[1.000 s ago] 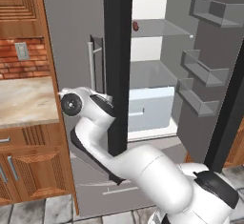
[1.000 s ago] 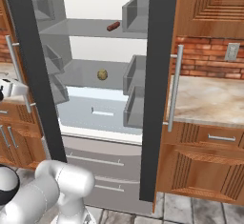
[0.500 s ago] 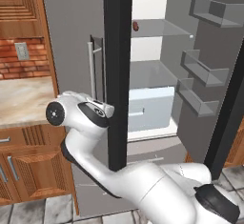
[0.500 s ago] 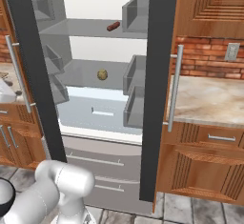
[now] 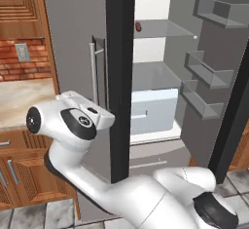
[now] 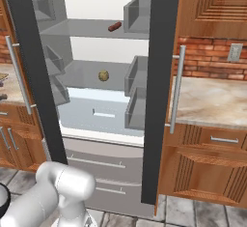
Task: Retrieve the sausage and cheese from the fridge and place them on the cutting board on the counter.
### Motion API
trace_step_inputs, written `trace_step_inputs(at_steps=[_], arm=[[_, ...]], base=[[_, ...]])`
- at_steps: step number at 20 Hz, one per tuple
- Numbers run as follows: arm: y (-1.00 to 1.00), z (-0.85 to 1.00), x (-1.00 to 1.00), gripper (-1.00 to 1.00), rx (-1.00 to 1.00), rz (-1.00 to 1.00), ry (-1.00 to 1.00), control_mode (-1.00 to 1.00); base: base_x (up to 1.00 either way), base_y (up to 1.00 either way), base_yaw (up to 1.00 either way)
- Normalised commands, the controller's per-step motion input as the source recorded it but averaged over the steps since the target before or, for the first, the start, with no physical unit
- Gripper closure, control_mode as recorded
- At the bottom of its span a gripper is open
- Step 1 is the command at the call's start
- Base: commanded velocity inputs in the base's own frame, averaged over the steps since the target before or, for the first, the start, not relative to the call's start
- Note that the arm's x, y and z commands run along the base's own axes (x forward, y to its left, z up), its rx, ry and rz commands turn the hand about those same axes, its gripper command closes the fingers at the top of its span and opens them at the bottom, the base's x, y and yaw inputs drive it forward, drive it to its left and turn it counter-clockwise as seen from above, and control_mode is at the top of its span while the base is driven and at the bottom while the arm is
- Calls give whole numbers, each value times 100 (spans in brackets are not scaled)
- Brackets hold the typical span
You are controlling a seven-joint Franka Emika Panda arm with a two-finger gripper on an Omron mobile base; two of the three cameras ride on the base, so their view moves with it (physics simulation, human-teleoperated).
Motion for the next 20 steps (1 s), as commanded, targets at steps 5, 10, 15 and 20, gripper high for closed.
trace_step_inputs(at_steps=[5,10,15,20], arm=[[-43,58,-77,-100,3,8,-8,-100],[-92,11,-15,-100,17,7,-1,-100],[-100,0,0,-100,24,8,0,-100],[-65,4,-2,-100,37,25,-9,-100]], base=[[0,0,0],[0,0,0],[0,0,0],[0,0,0]])
